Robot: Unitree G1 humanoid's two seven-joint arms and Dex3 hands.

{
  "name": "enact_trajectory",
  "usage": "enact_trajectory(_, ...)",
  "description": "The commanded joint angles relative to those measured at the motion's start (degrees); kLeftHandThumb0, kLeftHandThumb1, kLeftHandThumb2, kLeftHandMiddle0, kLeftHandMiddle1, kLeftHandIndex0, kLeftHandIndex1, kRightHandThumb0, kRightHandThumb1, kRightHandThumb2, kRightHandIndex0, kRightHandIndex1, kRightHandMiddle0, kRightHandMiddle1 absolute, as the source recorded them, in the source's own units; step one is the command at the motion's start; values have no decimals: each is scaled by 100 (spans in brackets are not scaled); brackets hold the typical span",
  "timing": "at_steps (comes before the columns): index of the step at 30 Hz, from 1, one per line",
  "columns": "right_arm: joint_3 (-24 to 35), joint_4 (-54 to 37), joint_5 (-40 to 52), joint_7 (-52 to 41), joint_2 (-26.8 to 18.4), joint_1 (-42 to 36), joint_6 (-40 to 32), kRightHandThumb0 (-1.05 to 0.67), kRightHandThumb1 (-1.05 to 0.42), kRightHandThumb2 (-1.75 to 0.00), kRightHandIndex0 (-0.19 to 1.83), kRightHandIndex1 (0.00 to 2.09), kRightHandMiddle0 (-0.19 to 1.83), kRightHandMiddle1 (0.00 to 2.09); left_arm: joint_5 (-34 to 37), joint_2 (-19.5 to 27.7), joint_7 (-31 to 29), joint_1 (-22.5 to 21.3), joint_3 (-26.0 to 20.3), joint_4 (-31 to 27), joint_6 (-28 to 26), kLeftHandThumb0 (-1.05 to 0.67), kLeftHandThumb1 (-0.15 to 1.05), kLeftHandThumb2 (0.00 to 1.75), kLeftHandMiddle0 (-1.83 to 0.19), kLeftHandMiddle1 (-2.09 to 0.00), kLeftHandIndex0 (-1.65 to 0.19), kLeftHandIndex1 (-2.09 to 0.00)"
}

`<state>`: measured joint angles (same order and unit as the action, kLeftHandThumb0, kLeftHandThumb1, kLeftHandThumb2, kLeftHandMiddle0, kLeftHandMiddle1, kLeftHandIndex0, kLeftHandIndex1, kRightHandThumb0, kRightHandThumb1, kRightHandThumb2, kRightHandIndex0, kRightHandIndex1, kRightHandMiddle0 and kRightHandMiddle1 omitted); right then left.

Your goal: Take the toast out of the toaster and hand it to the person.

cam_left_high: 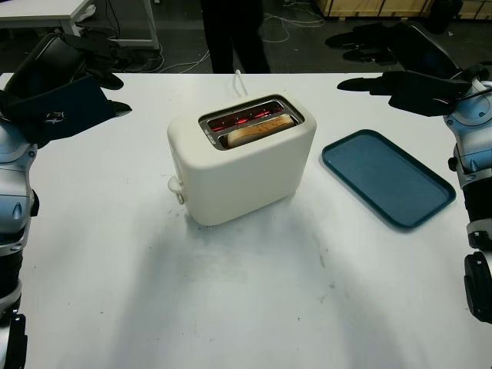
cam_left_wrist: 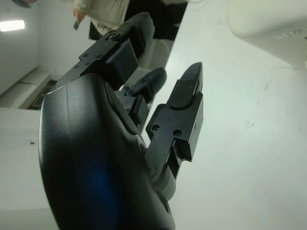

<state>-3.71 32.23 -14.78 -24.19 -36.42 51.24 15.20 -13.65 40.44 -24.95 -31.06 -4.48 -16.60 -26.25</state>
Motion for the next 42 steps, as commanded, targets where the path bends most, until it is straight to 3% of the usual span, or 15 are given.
enact_trajectory(1,-14,-54,-9,47,9,-56,-19,-45,-92,-2,67,0,61,0,0,-4,51,13,-21,10,52,8,86,0,-53,-65,-76,-1)
enact_trajectory(42,-34,9,-73,91,5,-67,4,-43,-92,-2,68,1,61,0,-5,-49,95,104,-48,-61,35,9,86,0,-50,-67,-75,0)
